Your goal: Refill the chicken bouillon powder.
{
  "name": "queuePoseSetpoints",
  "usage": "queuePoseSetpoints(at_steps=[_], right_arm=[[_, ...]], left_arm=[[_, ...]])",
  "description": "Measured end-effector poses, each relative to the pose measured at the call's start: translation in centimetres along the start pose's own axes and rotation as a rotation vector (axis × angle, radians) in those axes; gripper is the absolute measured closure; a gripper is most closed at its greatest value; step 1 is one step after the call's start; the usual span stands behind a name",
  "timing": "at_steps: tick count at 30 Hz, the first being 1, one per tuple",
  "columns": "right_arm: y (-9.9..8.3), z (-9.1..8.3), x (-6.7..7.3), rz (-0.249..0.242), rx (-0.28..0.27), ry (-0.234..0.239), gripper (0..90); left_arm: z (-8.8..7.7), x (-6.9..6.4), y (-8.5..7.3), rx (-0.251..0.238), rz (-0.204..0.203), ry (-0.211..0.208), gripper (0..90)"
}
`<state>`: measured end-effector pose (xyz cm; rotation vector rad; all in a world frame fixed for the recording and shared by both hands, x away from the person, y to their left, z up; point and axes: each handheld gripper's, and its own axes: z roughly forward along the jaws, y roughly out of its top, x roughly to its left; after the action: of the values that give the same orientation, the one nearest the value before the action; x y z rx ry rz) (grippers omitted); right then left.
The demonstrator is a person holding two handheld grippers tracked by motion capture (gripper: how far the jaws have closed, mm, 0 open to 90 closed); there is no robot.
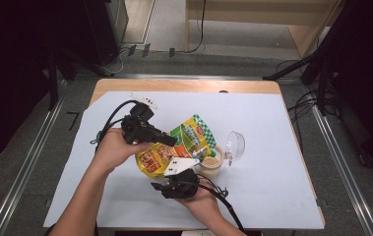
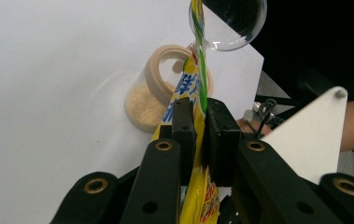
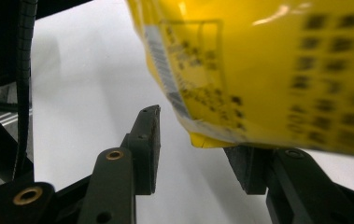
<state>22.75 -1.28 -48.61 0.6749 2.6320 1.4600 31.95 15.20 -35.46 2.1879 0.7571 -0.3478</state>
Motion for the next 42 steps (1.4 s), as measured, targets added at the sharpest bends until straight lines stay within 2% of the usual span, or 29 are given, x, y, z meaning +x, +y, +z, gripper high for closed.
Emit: queuePoseSetpoints(at_steps=[7,11,15,29,33,42], right_arm=[[0.0,-0.2,-0.1,-0.007,-0.02,-0.018,56.3],[-0.2,-0.3,-0.2,0.009,-0.039,-0.03,55.4],[-0.2,-0.5,-0.3,0.007,-0.045,-0.038,55.9],[-0.5,0.1,-0.2,-0.015,0.008,-0.047,55.9],[-0.6,0.3,-0.1,-0.016,0.013,-0.048,55.8],[-0.7,0.6,0.2,-0.012,0.025,-0.032,55.6]], left_arm=[[-0.4,0.3,-0.3,0.0,0.006,0.0,84.6],[-0.5,0.4,-0.5,-0.003,0.005,0.002,84.4],[-0.4,0.5,-0.5,-0.003,0.011,-0.011,82.5],[1.0,-0.1,-0.1,0.001,0.05,-0.001,82.2],[1.1,-0.1,-0.1,-0.006,0.048,-0.003,86.2],[1.0,-0.1,-0.1,-0.01,0.043,-0.013,85.8]])
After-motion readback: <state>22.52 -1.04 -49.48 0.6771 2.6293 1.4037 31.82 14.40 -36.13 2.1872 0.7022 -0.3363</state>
